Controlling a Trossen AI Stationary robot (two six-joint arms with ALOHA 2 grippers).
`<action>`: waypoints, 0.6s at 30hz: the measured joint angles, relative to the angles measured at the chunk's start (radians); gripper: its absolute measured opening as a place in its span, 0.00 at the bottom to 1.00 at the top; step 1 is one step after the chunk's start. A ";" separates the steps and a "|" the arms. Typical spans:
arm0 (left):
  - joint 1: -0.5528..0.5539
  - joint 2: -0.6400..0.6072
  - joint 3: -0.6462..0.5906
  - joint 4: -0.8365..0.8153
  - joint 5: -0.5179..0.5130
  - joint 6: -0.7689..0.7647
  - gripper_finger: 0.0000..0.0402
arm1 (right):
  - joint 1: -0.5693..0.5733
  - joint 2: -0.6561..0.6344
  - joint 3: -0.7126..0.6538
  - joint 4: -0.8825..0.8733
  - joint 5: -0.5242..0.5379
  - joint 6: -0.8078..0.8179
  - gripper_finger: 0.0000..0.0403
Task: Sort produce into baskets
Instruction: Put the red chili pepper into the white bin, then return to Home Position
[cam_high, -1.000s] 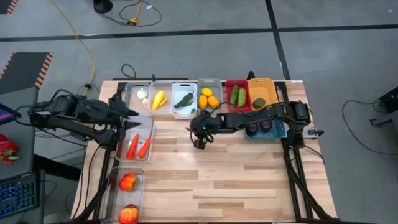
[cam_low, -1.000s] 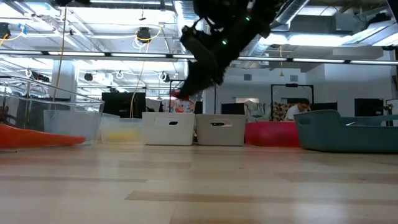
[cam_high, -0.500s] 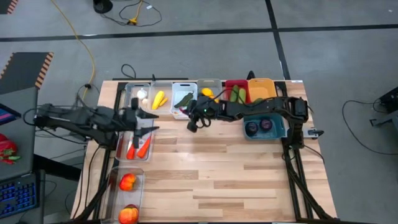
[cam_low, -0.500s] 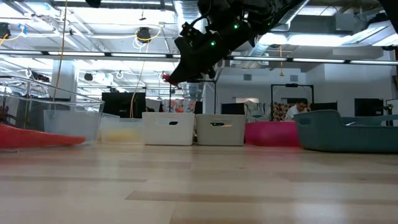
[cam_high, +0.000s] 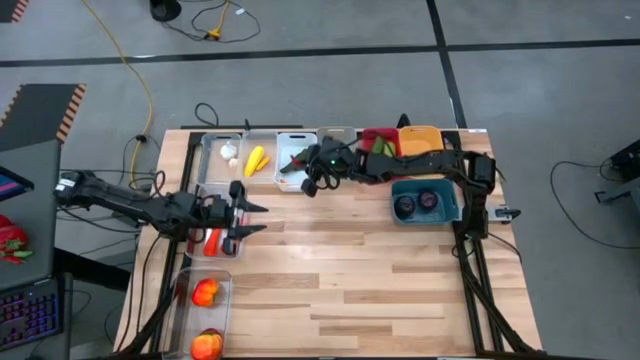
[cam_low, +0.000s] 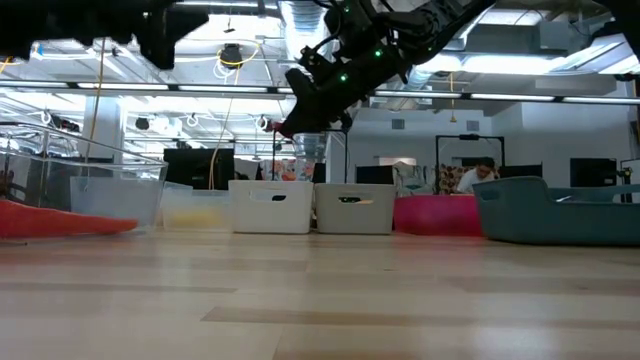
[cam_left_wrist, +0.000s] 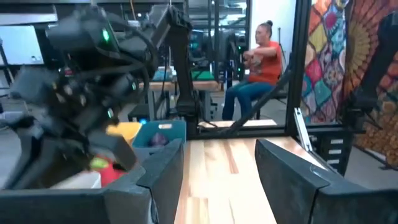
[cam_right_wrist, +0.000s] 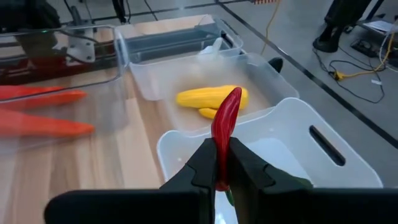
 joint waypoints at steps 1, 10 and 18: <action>0.000 0.000 -0.028 0.028 0.000 0.000 0.47 | -0.003 0.000 0.000 0.002 0.000 0.000 0.14; 0.000 0.000 -0.158 0.132 0.000 0.062 0.47 | -0.013 0.000 0.000 0.001 0.000 0.001 0.25; 0.001 -0.008 -0.241 0.221 -0.031 0.087 0.47 | -0.012 0.000 0.000 0.001 0.000 0.003 0.49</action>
